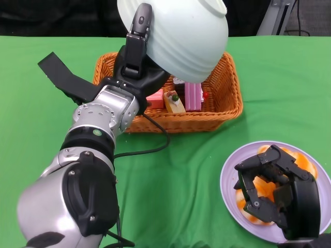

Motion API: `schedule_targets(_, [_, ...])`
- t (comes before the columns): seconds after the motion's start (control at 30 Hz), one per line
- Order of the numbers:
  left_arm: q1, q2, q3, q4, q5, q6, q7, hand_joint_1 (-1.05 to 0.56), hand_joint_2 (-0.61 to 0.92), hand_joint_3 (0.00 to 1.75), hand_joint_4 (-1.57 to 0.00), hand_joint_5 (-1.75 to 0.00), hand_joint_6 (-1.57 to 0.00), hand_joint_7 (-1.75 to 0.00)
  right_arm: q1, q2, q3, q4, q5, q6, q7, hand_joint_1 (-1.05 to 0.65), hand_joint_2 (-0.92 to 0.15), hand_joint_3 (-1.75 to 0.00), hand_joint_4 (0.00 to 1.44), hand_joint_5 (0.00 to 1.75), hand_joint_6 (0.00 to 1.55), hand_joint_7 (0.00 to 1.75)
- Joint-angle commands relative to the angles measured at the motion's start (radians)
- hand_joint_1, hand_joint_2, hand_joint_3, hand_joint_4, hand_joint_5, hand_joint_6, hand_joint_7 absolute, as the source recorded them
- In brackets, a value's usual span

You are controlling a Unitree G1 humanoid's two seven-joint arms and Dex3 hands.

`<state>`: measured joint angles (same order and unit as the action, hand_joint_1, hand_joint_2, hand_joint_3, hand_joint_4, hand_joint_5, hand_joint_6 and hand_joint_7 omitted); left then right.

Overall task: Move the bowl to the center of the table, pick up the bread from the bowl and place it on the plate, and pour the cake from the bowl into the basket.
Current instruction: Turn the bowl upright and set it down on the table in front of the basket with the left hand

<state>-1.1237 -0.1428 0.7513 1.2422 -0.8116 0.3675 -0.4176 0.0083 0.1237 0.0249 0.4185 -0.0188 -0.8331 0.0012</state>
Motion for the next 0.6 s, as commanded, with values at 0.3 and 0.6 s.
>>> schedule_targets(0.3, [-0.025,0.017,-0.179,-0.05,0.187,-0.237,-0.104,-0.13,0.61,1.18,-0.7,-1.75,-0.64,-1.67,0.005,-0.003,-0.002,-0.008,0.012,-0.002,0.003,-0.09,-0.58,-0.86,0.76,1.5,0.75,1.21])
schedule_targets(0.6, [0.012,0.045,-0.323,-0.074,0.367,-0.522,-0.17,-0.11,0.63,1.16,-0.75,-1.75,-0.7,-1.61,0.006,-0.009,-0.005,-0.002,0.015,-0.012,0.017,-0.08,-0.58,-0.86,0.76,1.5,0.75,1.21])
